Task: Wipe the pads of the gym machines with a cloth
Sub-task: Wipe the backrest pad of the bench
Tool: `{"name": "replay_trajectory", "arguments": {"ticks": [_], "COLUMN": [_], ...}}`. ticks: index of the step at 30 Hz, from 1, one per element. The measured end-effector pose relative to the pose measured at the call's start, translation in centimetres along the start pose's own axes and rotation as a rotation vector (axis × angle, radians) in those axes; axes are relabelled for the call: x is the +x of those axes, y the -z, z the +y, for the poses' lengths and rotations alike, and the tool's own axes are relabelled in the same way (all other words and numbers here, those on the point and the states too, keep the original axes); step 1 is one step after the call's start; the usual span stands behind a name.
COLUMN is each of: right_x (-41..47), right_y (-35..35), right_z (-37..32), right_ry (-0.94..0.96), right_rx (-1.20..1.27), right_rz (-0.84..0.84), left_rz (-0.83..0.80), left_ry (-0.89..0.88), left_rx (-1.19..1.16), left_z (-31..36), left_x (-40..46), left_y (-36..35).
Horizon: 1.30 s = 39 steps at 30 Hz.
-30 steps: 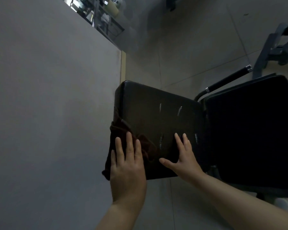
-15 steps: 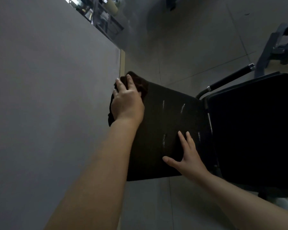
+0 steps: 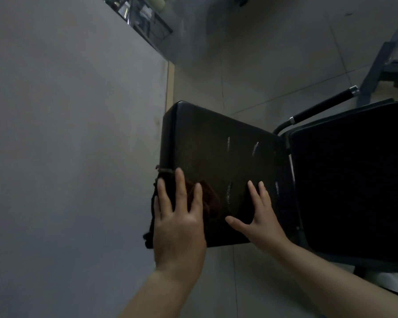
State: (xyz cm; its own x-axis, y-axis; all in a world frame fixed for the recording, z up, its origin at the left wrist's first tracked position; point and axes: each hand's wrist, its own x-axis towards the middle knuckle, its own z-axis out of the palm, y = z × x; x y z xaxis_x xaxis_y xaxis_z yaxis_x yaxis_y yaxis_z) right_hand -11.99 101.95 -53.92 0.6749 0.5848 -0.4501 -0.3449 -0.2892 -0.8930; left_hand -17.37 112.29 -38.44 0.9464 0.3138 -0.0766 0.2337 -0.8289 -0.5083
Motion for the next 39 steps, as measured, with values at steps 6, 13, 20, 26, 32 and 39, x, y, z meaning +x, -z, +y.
{"name": "replay_trajectory", "arguments": {"ticks": [6, 13, 20, 26, 32, 39], "right_x": [0.1, 0.1, 0.0, 0.0, 0.0, 0.0], "right_y": [0.4, 0.5, 0.1, 0.3, 0.4, 0.7], "right_z": [0.1, 0.4, 0.2, 0.2, 0.0, 0.4], "right_ry": [0.000, 0.012, 0.014, 0.022, 0.006, 0.022], "right_rx": [-0.006, -0.019, -0.052, -0.067, -0.047, -0.005], "right_rz": [-0.032, -0.025, -0.005, -0.033, -0.041, -0.046], "left_rz": [-0.025, -0.098, -0.141, -0.201, -0.141, -0.164], "left_ry": [-0.020, 0.052, 0.015, -0.151, -0.108, -0.011], "left_rx": [0.260, 0.276, 0.182, 0.125, 0.270, 0.338], "left_z": [1.9, 3.2, 3.0, 1.9, 3.6, 4.5], "left_x": [11.4, 15.6, 2.0, -0.9, 8.5, 16.6], "left_y": [1.2, 1.5, 1.2, 0.0, 0.9, 1.0]}}
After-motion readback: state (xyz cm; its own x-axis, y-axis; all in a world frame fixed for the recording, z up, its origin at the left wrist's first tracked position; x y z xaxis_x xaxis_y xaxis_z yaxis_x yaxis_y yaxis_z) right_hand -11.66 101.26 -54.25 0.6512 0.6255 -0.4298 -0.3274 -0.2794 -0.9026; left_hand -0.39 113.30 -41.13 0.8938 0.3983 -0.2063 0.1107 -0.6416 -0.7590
